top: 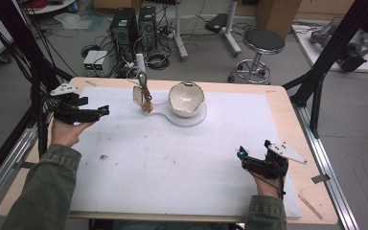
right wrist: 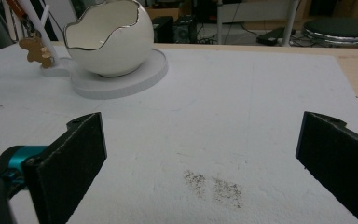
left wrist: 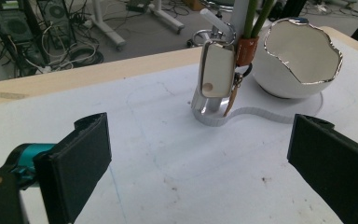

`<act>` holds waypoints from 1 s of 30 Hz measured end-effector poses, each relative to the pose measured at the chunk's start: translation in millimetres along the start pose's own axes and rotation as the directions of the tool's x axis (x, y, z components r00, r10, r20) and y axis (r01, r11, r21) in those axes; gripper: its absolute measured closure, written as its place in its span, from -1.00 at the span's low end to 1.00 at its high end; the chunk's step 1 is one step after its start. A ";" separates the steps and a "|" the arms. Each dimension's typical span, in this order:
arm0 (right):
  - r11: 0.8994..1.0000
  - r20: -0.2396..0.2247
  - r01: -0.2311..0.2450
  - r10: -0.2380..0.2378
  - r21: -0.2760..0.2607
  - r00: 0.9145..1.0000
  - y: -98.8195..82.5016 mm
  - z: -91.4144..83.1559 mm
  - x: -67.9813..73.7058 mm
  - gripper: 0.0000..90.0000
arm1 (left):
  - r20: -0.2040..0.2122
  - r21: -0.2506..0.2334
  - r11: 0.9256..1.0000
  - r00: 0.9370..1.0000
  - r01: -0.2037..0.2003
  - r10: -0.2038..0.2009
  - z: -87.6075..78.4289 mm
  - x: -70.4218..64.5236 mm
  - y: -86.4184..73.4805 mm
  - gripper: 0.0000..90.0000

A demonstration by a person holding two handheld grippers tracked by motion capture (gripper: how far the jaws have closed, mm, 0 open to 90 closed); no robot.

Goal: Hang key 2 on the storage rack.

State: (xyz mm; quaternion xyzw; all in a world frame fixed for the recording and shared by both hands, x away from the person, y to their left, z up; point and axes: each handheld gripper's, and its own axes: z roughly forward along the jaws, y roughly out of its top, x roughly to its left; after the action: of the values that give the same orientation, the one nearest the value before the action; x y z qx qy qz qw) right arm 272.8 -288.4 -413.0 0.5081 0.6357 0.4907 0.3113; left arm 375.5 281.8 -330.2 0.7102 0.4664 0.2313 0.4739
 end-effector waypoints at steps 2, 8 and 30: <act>1.000 0.000 -0.002 0.002 0.001 1.000 0.0 -0.1 0.3 -0.99 | -0.003 0.005 1.000 1.000 0.001 -0.001 -2.0 0.7 -3.2 -0.86; 1.000 0.001 0.000 0.000 0.000 1.000 -0.1 -0.2 -0.1 -0.99 | -0.018 -0.014 1.000 1.000 -0.010 0.010 -10.7 -0.1 -14.1 -0.86; 1.000 0.001 -0.002 0.002 -0.001 1.000 -0.5 -1.7 -0.4 -0.99 | -0.120 -0.104 0.995 0.993 0.010 -0.022 -41.3 6.8 -69.9 -0.86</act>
State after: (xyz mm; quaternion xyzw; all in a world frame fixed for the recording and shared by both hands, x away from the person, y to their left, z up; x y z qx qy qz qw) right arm 271.2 -289.3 -413.0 0.5089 0.6348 0.4910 0.3114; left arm 315.8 314.8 -374.8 0.6658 0.4875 0.2935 0.4826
